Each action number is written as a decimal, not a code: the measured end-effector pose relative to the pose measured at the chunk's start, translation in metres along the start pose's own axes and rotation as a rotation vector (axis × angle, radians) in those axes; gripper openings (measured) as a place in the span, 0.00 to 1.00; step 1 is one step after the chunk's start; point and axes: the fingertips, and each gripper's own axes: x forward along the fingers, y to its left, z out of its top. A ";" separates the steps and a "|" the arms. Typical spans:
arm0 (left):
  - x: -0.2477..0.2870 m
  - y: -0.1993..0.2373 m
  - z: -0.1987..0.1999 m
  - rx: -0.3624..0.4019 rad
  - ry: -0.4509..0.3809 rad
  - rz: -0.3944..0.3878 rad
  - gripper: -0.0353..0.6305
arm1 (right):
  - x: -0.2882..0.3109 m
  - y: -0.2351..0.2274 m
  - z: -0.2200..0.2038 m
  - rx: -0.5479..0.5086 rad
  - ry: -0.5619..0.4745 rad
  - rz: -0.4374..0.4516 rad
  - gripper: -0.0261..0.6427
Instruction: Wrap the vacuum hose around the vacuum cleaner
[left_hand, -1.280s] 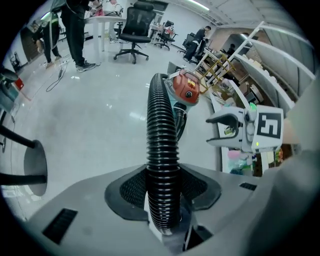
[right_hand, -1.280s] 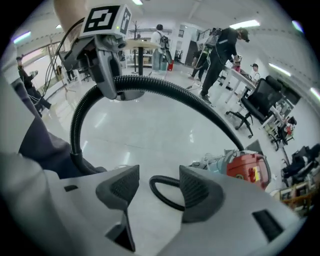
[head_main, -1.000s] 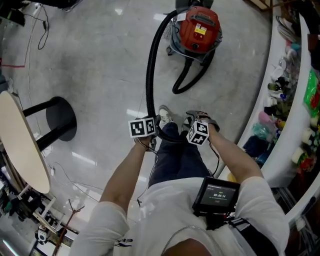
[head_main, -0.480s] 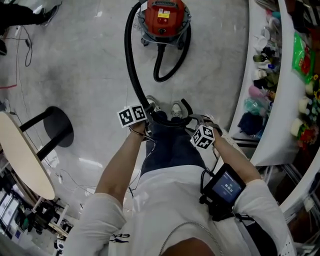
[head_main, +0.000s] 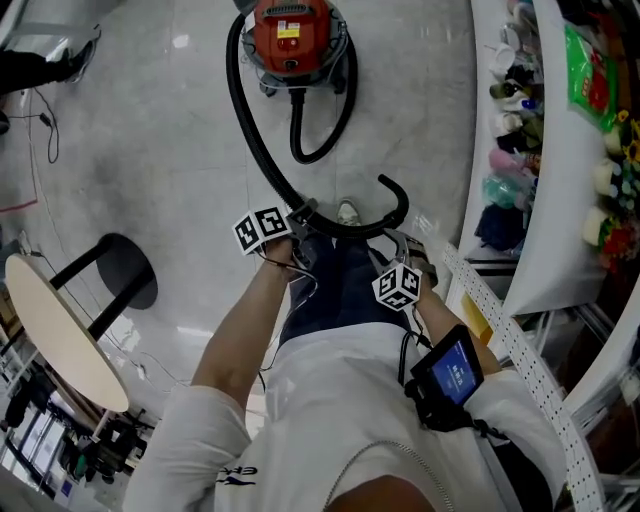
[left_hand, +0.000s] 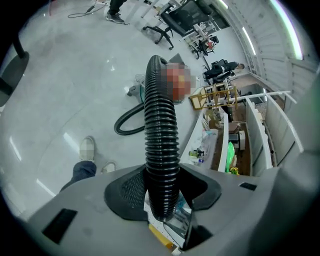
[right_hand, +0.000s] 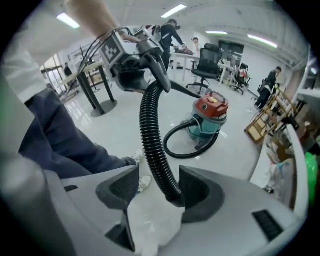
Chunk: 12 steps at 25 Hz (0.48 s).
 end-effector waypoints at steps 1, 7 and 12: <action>0.002 -0.004 -0.002 -0.008 0.005 -0.012 0.30 | 0.002 -0.006 -0.001 -0.035 0.013 -0.030 0.41; 0.008 -0.029 -0.005 -0.057 0.021 -0.078 0.30 | 0.015 -0.017 0.018 -0.260 0.030 -0.061 0.41; 0.011 -0.039 -0.001 -0.092 0.029 -0.124 0.30 | 0.024 -0.036 0.043 -0.370 0.034 -0.128 0.31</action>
